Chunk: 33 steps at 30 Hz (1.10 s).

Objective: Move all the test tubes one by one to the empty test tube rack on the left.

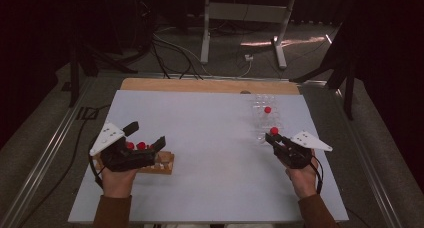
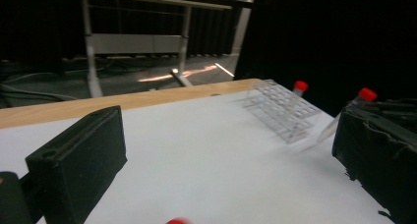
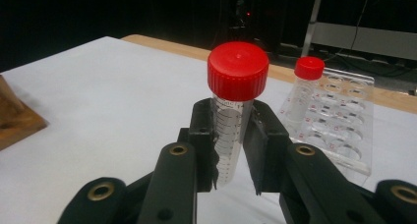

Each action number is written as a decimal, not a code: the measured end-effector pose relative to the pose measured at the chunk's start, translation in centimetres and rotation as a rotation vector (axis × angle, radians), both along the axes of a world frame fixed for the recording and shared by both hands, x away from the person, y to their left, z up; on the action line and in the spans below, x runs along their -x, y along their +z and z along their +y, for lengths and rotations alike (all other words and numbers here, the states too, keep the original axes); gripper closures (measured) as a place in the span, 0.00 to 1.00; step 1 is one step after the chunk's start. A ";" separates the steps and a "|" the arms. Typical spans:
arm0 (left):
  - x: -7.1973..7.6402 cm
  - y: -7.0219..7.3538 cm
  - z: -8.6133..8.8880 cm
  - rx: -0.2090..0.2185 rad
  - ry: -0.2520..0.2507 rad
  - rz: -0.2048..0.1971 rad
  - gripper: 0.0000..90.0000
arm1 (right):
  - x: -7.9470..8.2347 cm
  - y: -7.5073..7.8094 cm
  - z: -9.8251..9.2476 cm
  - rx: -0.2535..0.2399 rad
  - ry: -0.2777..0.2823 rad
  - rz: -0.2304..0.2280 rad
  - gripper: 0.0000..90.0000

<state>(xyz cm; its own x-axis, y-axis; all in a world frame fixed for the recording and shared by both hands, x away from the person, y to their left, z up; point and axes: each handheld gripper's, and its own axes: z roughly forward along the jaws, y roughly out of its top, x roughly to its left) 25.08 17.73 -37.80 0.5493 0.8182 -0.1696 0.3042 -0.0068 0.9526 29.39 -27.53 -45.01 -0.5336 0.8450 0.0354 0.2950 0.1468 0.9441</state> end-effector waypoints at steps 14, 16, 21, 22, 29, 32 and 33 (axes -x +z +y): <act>-1.2 0.7 -6.4 -0.060 -0.073 0.015 0.04 | 1.0 0.3 1.7 -0.016 0.068 0.030 0.83; -1.3 0.6 -7.3 -0.057 -0.090 0.023 0.04 | 1.1 0.3 2.2 -0.014 0.084 0.032 0.83; -1.9 0.0 -9.7 -0.080 -0.134 0.045 0.05 | 1.4 0.3 3.2 -0.012 0.121 0.043 0.83; -2.0 -0.2 -10.1 -0.081 -0.141 0.050 0.05 | 1.4 0.3 3.4 -0.015 0.128 0.046 0.83; -2.7 -0.9 -13.0 -0.108 -0.190 0.066 0.07 | 1.6 0.3 4.5 -0.005 0.175 0.063 0.83; -3.1 -1.4 -14.2 -0.132 -0.211 0.079 0.08 | 1.7 0.1 5.0 -0.003 0.190 0.066 0.83; -3.4 -1.6 -14.5 -0.139 -0.216 0.090 0.08 | 1.7 0.1 5.1 -0.002 0.193 0.069 0.83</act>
